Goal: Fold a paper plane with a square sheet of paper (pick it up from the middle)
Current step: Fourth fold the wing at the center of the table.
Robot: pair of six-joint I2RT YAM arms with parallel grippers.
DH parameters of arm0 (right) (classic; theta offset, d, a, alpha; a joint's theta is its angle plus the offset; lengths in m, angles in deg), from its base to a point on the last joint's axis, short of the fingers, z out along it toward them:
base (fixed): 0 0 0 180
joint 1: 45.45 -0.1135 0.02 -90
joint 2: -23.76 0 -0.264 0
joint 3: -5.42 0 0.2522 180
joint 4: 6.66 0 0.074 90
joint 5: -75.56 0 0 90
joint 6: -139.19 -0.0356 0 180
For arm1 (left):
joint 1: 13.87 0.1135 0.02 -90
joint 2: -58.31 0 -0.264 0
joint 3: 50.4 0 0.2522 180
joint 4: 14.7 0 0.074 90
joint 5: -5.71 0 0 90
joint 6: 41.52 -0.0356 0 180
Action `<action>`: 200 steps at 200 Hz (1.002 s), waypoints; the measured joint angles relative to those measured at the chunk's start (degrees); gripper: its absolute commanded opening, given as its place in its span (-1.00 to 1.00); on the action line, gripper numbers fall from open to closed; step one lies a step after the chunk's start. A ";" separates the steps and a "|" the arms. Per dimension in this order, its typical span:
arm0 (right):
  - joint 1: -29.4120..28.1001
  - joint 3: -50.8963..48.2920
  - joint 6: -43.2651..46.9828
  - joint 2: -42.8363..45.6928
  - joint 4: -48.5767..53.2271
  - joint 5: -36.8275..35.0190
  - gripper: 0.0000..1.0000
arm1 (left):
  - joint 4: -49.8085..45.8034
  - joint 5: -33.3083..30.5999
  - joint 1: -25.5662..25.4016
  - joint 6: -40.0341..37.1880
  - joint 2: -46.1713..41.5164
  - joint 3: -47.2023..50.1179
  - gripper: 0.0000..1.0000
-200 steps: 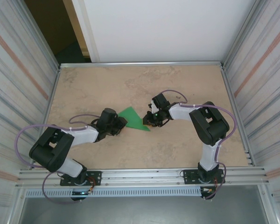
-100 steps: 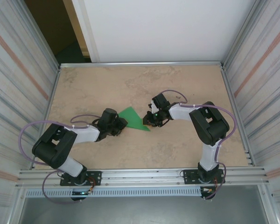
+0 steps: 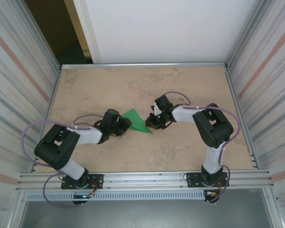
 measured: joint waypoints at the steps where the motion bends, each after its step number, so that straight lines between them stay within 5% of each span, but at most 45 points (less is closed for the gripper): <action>1: 0.00 0.00 0.00 0.00 0.00 0.02 -0.61 | 0.07 0.07 -0.02 0.00 0.13 0.00 -0.57; 52: 0.00 -0.11 0.00 0.00 -0.33 0.22 -0.60 | 2.99 2.19 0.11 0.00 3.26 -0.22 -0.57; 116: -0.04 -0.85 1.33 1.33 -1.05 -0.57 -0.33 | 3.26 3.19 0.37 -0.20 3.91 -1.49 -0.90; 157: -0.90 -2.78 8.37 8.72 0.46 -9.22 -0.27 | -0.42 3.21 0.79 -0.59 3.91 -3.69 -0.91; 200: -9.27 -2.78 19.87 10.67 1.31 -20.41 -0.21 | -6.40 3.30 1.01 -1.42 3.91 -6.69 -0.91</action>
